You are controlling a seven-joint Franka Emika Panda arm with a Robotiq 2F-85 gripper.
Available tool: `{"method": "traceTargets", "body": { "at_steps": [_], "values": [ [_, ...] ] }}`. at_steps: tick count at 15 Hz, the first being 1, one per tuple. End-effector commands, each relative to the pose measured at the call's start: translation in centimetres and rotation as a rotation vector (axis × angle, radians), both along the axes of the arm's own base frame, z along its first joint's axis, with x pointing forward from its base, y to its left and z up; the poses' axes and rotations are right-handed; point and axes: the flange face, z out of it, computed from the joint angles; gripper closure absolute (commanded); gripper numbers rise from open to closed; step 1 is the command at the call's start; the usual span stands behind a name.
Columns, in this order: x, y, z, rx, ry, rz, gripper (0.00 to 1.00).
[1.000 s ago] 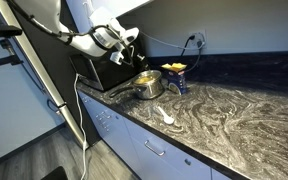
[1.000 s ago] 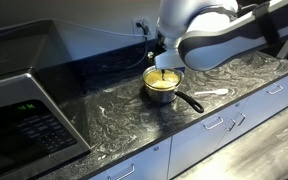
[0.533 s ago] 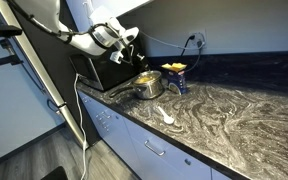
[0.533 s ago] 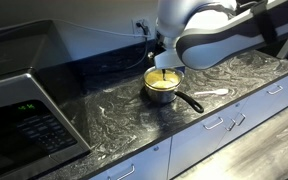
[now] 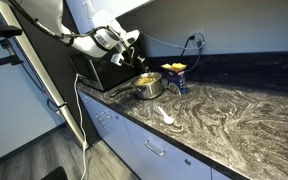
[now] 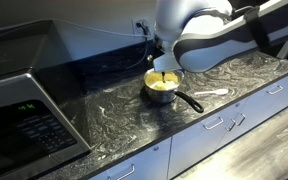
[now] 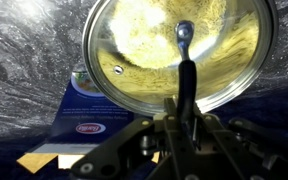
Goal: Pick up the spoon, stir in the pot to mix the objects, put the spoon back on the table and then, pick up the lid and close the pot
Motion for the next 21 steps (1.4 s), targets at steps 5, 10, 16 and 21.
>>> {"method": "traceTargets", "body": {
  "at_steps": [5,10,16,21],
  "values": [
    [0.3,0.4,1.7,-0.004,-0.003,0.011,0.56],
    [-1.5,-0.1,6.3,0.030,0.020,0.060,0.19],
    [-4.4,-4.7,12.4,0.118,0.166,0.215,0.00],
    [-6.4,-10.6,15.1,0.082,0.243,0.236,0.00]
  ]
}}
